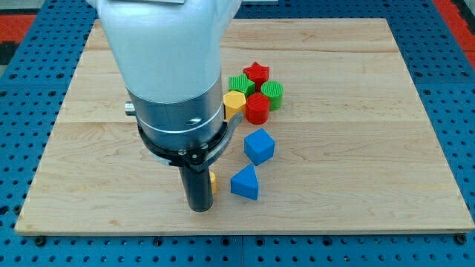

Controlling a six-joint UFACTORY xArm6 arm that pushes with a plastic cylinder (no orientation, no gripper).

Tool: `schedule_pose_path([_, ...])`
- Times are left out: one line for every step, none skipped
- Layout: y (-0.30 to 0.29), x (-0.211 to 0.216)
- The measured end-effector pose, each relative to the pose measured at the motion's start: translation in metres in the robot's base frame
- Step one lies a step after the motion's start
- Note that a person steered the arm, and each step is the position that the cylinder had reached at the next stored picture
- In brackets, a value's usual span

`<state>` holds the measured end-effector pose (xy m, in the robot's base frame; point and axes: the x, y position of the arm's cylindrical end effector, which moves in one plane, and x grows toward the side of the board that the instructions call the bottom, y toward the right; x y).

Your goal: Place the yellow heart diagonally top left to the blue cube

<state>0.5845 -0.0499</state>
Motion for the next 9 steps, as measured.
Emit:
schedule_pose_path([0.007, -0.005])
schedule_pose_path([0.017, -0.009])
schedule_pose_path([0.026, -0.009])
schedule_pose_path([0.033, -0.009])
schedule_pose_path([0.042, -0.009])
schedule_pose_path([0.021, -0.013])
schedule_pose_path([-0.021, -0.025])
schedule_pose_path([-0.021, -0.065])
schedule_pose_path([0.001, -0.101])
